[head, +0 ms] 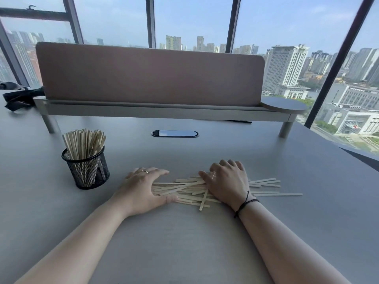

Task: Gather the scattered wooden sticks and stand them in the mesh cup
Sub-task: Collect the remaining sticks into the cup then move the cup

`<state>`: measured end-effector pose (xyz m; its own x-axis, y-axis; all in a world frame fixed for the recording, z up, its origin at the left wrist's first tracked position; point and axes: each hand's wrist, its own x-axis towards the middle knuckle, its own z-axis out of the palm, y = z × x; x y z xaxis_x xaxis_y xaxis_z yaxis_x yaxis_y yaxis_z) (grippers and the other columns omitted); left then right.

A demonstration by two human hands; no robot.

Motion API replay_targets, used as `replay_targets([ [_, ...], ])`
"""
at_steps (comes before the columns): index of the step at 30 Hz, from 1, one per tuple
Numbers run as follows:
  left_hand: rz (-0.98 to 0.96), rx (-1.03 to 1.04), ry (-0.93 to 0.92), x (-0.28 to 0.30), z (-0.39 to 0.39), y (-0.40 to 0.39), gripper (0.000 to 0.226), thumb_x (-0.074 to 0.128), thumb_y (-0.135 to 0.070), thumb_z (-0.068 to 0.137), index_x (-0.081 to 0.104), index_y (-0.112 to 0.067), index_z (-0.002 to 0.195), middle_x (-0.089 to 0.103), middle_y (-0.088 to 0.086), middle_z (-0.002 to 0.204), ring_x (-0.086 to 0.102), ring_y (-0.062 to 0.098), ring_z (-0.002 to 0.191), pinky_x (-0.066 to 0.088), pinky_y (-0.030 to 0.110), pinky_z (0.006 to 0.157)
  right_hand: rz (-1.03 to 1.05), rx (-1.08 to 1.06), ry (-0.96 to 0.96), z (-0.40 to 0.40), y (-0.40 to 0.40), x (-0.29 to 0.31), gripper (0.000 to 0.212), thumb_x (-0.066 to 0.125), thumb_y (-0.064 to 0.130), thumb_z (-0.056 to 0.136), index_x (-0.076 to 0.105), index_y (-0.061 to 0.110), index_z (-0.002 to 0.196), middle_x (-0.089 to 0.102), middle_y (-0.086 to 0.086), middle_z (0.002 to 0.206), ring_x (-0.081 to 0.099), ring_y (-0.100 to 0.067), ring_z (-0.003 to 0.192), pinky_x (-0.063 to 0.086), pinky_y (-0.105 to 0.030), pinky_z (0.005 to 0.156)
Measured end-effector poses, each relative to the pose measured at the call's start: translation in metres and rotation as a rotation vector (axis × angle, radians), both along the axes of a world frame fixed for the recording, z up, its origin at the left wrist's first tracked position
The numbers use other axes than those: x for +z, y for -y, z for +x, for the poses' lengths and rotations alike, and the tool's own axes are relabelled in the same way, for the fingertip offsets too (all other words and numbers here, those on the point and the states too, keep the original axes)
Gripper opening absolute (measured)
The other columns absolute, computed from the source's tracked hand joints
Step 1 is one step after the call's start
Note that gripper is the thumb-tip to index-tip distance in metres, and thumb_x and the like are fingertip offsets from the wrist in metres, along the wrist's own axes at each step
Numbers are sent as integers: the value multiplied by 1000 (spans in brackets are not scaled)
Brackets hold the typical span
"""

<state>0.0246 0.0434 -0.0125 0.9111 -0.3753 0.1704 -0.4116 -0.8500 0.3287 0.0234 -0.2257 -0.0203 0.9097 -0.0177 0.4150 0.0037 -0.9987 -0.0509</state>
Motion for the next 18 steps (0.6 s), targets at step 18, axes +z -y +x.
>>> replay_targets([
  [18,70,-28,-146,0,-5,-6,127,39,-109,42,27,-47,153,23,-11,166,15,11,154,11,39,125,188,-120,-307,-46,79,0,108,18,103,58,36,41,144,37,6,152,23,-17,146,17,-48,118],
])
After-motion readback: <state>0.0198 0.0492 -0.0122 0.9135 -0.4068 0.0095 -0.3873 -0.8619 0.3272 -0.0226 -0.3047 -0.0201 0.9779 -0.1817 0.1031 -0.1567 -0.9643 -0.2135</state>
